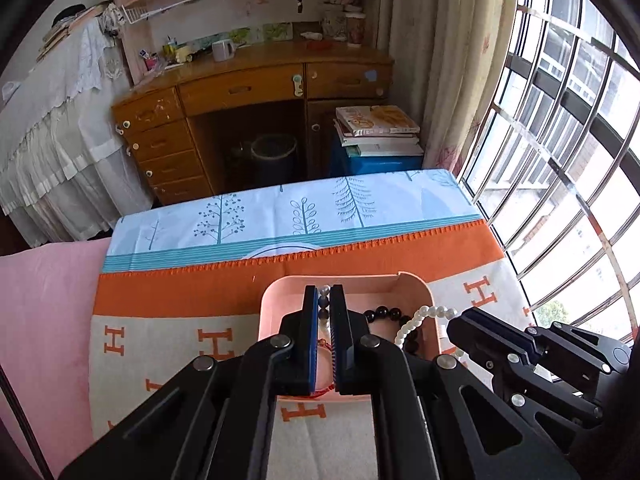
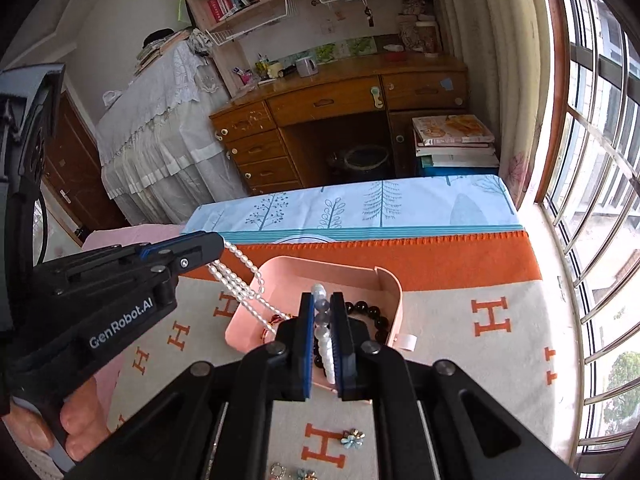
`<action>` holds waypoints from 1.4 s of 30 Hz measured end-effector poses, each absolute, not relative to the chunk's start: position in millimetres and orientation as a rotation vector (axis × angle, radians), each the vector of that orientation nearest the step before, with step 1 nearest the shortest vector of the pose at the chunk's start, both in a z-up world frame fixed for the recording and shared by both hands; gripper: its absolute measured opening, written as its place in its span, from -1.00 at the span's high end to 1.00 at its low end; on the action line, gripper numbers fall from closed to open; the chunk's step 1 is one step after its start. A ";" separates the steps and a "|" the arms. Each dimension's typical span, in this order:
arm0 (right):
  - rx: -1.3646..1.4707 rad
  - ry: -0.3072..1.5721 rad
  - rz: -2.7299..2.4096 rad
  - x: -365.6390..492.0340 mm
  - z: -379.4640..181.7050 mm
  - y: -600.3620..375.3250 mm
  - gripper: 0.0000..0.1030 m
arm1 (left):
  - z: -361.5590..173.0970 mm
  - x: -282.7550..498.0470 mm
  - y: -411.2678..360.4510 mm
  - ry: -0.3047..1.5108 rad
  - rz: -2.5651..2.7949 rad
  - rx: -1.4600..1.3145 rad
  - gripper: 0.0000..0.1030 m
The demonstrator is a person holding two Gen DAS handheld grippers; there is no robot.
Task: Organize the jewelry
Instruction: 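Carry the pearl bracelet and necklace into the pink box and open both tools, then withdraw both tools from the box and move the right tool to the pink watch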
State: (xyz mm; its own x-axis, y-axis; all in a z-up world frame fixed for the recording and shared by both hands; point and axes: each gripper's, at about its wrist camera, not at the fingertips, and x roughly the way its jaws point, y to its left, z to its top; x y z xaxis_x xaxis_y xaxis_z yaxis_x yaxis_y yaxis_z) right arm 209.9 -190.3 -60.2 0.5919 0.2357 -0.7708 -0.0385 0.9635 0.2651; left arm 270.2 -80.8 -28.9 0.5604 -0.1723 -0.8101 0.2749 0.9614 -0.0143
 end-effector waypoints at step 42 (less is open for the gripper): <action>0.225 1.013 0.287 99.7 -62.7 -152.5 0.42 | -42.2 137.7 40.4 0.967 -0.214 0.068 -0.51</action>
